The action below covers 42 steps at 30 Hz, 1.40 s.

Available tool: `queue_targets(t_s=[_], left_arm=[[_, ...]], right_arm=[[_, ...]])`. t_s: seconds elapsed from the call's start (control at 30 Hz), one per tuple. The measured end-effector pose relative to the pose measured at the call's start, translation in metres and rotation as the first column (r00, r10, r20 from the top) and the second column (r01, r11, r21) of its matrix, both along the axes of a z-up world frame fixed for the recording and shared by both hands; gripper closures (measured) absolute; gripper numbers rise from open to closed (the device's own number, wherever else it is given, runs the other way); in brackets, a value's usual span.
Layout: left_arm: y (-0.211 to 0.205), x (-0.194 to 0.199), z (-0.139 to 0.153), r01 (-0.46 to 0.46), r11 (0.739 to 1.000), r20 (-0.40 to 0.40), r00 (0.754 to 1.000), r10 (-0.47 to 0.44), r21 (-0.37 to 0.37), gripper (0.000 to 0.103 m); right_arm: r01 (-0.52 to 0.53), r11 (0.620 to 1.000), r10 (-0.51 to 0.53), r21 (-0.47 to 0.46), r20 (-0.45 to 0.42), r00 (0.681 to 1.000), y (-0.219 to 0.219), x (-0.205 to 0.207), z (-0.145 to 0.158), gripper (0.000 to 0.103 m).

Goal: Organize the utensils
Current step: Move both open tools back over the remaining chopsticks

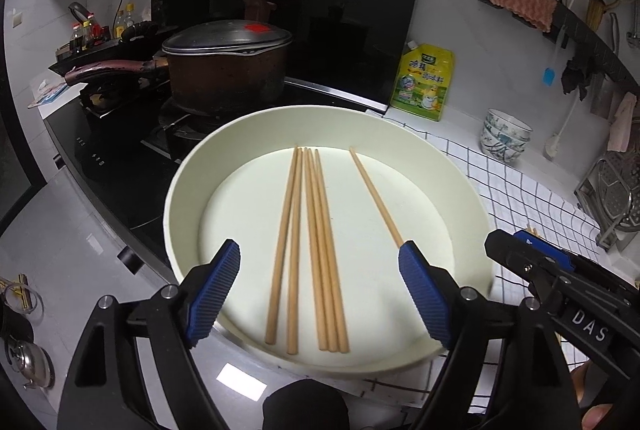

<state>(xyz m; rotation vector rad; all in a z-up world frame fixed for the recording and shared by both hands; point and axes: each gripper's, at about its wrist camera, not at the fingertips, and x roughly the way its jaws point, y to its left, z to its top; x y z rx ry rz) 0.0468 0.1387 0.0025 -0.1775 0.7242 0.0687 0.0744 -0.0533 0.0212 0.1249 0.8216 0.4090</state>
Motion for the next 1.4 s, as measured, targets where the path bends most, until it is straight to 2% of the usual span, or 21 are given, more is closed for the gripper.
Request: queue_targets(t_s=[0.37,0.47,0.67,0.87,1.13,1.4], left_arm=[[-0.046,-0.013,0.005,0.078,0.997,0.007,0.997,-0.078,0.025,0.020],[-0.061,-0.017,0.005,0.110,0.993,0.010,0.994,-0.110,0.030,0.014],[-0.092,-0.024,0.006,0.173,0.984,0.022,0.984,-0.175,0.047,0.014],[-0.123,-0.030,0.001,0.241,0.969,0.006,0.970,-0.242,0.051,0.013],[-0.165,-0.033,-0.016,0.334,0.940,-0.030,0.943,-0.333,0.064,0.013],[-0.193,-0.025,-0.039,0.371,0.927,-0.079,0.927,-0.366,0.057,0.013]], right_arm=[[0.091,0.996,-0.091,0.005,0.036,0.995,-0.056,-0.028,0.012,0.060],[0.118,0.993,-0.118,0.004,0.038,0.992,-0.072,-0.035,0.011,0.060],[0.178,0.984,-0.177,-0.010,0.030,0.984,-0.107,-0.045,0.004,0.059],[0.249,0.968,-0.249,-0.027,-0.003,0.969,-0.150,-0.056,-0.013,0.057],[0.359,0.930,-0.363,-0.076,-0.060,0.930,-0.204,-0.063,-0.047,0.057],[0.362,0.925,-0.373,-0.118,-0.097,0.923,-0.216,-0.051,-0.074,0.057]])
